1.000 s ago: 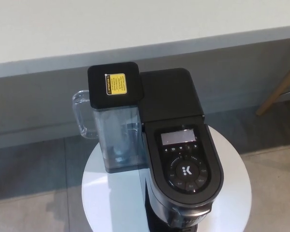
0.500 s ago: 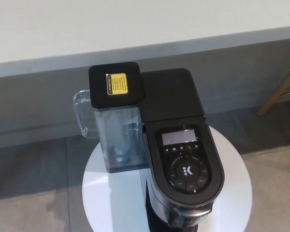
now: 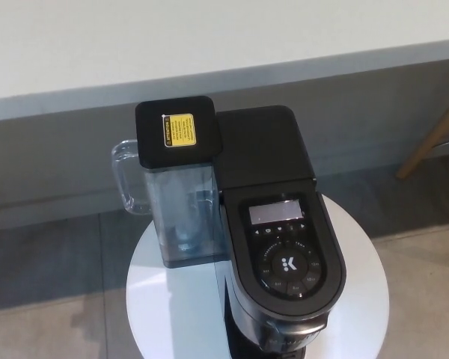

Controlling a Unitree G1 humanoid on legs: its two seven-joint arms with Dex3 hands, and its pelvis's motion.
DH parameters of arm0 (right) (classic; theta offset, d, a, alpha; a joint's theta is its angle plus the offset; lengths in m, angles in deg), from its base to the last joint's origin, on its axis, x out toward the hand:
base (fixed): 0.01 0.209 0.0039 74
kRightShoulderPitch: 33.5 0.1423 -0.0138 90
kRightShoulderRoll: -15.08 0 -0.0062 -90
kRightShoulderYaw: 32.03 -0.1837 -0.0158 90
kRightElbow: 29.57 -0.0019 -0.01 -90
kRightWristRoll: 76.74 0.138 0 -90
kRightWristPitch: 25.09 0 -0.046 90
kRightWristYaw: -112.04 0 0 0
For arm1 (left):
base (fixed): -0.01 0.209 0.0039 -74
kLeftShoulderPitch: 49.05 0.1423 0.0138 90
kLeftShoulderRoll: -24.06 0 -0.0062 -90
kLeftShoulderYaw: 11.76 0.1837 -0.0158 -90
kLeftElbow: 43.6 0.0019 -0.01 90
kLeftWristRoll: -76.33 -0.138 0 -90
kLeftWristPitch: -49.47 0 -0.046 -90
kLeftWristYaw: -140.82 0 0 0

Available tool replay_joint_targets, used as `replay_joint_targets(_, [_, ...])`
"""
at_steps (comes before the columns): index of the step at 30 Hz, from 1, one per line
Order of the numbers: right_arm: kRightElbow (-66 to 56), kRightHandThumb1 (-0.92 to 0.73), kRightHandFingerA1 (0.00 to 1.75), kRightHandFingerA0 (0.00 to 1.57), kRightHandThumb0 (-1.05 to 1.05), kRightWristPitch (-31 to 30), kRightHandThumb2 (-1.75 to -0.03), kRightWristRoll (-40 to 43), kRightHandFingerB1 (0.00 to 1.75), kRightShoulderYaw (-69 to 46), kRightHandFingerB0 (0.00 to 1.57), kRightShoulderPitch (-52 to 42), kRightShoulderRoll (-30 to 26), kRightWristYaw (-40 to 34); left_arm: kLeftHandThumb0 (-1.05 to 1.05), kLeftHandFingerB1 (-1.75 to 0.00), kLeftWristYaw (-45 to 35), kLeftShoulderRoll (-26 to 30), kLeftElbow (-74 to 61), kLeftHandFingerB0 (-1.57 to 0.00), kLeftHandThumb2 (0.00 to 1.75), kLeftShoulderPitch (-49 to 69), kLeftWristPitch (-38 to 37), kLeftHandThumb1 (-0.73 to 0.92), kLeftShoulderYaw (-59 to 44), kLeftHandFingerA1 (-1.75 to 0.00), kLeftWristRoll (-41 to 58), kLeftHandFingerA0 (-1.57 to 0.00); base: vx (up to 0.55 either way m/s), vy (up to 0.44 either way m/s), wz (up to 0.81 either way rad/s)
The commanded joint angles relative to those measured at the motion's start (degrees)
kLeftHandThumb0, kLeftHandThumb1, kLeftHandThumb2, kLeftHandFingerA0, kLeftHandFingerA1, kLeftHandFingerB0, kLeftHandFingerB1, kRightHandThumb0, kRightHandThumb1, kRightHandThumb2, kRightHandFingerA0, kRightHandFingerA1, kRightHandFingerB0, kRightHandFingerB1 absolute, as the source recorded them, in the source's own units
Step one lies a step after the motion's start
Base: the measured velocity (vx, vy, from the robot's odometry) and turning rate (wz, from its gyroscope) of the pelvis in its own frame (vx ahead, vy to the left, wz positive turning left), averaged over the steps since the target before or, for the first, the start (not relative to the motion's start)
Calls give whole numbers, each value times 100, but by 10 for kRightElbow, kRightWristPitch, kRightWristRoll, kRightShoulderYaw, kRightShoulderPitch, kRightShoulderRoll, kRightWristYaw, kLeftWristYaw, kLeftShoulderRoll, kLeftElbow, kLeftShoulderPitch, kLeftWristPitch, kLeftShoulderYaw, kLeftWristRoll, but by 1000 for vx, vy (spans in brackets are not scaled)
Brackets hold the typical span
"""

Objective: A coffee maker is kept on a small desk and the robot walks towards it and uses its right hand to push down the lid of the coffee maker to close it

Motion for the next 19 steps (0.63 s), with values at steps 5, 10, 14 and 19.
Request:
replay_joint_targets(5, [0, -81, 34, 9, -90, -6, -64, 2, 19, 6, 0, 0, -12, -1, -78, -28, -3, 2, -2, -18, 61, 7, 2, 67, 4, -38, -8, -16, 0, 0, 0])
replay_joint_targets(10, [-4, -62, 37, 9, -88, -1, -106, 0, 18, 9, 0, -9, -13, -5, -78, -28, -4, 3, -1, -18, 61, 11, 5, 67, 2, -38, -6, -16, 0, 0, 0])
replay_joint_targets(14, [-2, -63, 28, 10, -89, -3, -107, 5, 17, 6, 0, -10, -14, -2, -78, -27, 2, 4, 1, -19, 61, 8, 9, 67, 3, -38, -11, -18, 0, 0, 0])
replay_joint_targets(19, [-1, -63, 31, 7, -92, -3, -84, 6, 17, 6, 1, -8, -15, -1, -78, -28, -1, 4, 1, -15, 60, 8, 9, 66, -1, -37, -10, -17, 0, 0, 0])
